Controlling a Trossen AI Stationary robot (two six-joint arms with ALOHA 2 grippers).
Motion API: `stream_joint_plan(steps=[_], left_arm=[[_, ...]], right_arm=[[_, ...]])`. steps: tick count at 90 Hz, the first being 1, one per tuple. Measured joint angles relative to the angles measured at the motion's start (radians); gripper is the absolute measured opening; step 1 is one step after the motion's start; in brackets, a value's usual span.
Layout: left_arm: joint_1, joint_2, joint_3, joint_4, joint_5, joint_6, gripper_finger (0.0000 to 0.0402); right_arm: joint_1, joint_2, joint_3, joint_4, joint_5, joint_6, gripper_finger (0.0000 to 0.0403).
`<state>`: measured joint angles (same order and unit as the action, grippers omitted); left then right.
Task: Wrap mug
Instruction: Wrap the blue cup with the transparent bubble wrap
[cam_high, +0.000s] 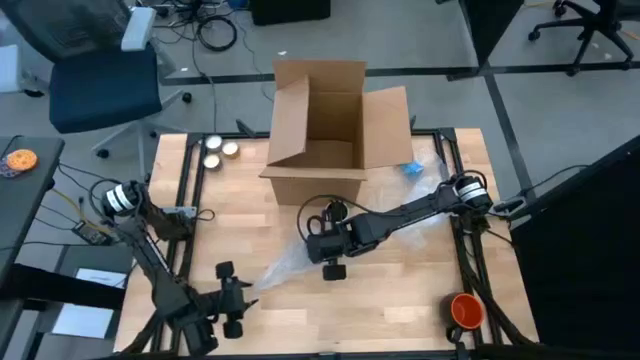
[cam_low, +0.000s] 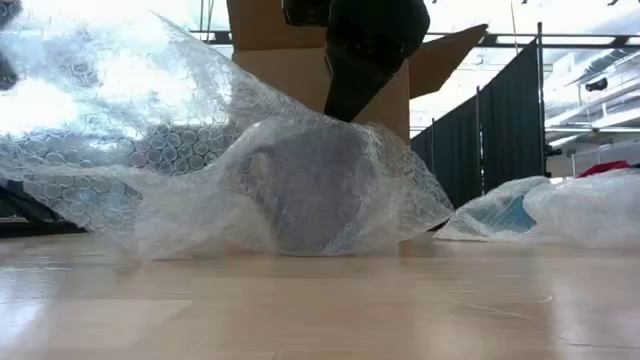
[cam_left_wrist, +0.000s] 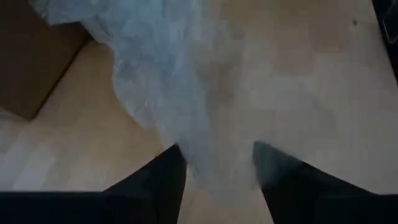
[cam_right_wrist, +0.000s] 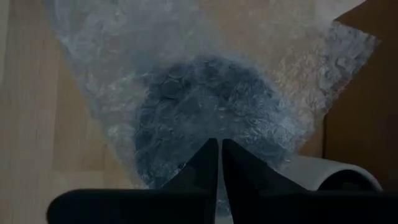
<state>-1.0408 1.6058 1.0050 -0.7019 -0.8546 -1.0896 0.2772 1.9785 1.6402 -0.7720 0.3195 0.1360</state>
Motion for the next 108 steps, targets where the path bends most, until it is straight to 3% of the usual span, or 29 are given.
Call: stream_joint_plan(steps=[12,18,40,66,108], left_arm=[[0.052,0.000,0.001,0.027,0.118,-0.038,0.0050],[0.068,0.000,0.001,0.051,0.128,-0.021,0.0014],[0.111,-0.002,0.001,0.109,0.124,0.010,0.0001],[0.142,-0.003,0.001,0.137,0.104,-0.009,0.0000],[0.183,-0.003,0.184,0.230,0.044,0.460,0.0000]], right_arm=[[0.014,-0.003,0.000,-0.014,0.001,-0.051,0.0000],[0.022,-0.004,0.006,-0.029,0.000,-0.065,0.0000],[0.049,-0.004,0.098,-0.138,0.052,-0.066,0.0000],[0.108,-0.003,0.172,-0.066,0.040,-0.085,0.0000],[-0.003,0.000,-0.020,0.100,-0.070,-0.059,0.0000]])
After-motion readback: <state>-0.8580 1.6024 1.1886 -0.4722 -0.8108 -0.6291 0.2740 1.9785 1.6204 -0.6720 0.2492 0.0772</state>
